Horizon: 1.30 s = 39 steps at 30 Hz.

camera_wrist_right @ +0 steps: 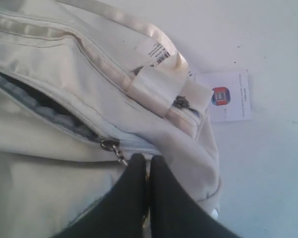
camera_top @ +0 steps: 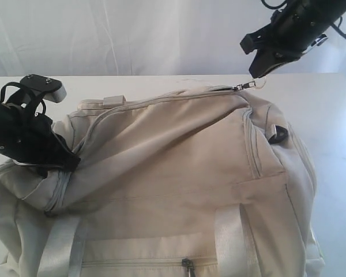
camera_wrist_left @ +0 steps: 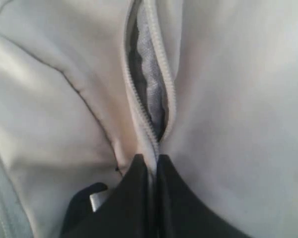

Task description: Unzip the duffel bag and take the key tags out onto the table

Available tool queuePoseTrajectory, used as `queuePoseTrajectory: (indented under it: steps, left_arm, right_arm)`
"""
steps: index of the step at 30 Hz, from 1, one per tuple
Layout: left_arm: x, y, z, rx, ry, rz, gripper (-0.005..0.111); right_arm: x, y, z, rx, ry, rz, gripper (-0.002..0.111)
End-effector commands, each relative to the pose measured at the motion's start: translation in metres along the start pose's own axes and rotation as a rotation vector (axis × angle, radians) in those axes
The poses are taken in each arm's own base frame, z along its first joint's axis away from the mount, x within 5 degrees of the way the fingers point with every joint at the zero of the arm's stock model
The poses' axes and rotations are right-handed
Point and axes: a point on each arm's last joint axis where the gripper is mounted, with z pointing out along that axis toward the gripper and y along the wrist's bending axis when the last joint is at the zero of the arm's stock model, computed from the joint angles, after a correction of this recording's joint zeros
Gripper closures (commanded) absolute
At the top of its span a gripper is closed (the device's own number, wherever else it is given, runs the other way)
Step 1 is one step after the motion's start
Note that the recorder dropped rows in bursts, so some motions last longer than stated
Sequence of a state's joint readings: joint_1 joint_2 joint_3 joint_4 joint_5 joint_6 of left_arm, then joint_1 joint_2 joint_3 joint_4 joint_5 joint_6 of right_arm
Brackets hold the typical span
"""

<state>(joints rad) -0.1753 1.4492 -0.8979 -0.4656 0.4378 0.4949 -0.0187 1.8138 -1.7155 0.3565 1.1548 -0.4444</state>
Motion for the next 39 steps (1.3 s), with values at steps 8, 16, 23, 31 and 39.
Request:
queuePoseTrajectory:
  steps: [8,16,23,31,39]
  left_arm:
    - [0.008,-0.011,-0.010,0.058,0.058,0.009,0.107]
    - [-0.008,-0.016,-0.029,0.093,0.053,0.097,0.097]
    - [-0.033,-0.019,-0.049,0.096,0.002,0.129,0.051]
    - [-0.081,-0.025,-0.076,0.137,0.022,0.170,0.046]
    - [-0.145,-0.077,-0.035,0.208,-0.009,0.401,0.046]
  right_arm:
    - [0.042,-0.011,-0.007,0.086,-0.007,0.037,0.108]
    - [0.041,-0.001,0.003,-0.033,-0.090,0.040,0.108]
    - [0.039,0.002,0.002,-0.073,-0.118,0.040,0.108]
    - [0.036,0.003,0.002,-0.086,-0.147,0.052,0.108]
    - [0.035,0.005,0.001,-0.105,-0.154,0.048,0.108]
